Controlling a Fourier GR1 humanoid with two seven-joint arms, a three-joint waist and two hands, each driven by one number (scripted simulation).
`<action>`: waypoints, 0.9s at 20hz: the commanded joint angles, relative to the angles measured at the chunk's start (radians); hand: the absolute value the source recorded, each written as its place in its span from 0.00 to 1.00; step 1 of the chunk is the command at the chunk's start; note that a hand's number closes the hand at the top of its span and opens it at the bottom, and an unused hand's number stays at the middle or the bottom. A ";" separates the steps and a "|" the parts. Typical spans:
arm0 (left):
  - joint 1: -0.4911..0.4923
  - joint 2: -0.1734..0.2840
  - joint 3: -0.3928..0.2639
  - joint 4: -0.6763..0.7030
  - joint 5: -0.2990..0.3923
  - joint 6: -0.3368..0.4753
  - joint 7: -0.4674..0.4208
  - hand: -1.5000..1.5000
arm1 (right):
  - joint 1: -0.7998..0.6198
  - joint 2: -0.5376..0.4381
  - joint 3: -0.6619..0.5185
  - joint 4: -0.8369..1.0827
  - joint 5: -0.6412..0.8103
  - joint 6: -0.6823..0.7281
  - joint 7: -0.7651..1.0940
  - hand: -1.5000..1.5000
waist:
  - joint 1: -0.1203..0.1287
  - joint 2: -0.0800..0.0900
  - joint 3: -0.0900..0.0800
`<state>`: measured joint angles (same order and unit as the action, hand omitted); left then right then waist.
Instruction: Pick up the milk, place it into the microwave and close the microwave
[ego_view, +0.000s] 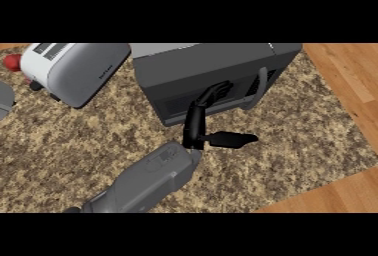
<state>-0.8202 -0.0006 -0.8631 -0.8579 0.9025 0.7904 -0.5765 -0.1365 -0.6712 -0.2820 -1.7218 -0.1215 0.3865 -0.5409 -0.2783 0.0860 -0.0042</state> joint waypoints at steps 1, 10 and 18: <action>-0.070 0.001 0.064 0.058 0.044 0.016 -0.010 0.00 | -0.025 -0.005 0.007 0.019 0.011 -0.004 0.005 1.00 | 0.004 0.014 0.000; -0.082 0.001 0.043 0.072 0.075 0.010 -0.046 0.00 | -0.035 0.127 0.066 0.114 -0.208 0.085 0.044 0.00 | 0.017 0.024 0.006; -0.091 0.001 0.045 0.093 0.112 -0.005 -0.080 0.00 | -0.068 0.101 0.054 0.189 -0.297 0.155 0.082 0.00 | 0.010 0.022 0.003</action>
<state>-0.8480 -0.0006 -0.8924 -0.8393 0.9805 0.7717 -0.6576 -0.1886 -0.5664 -0.2237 -1.5655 -0.3711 0.5096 -0.4732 -0.2663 0.1032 0.0013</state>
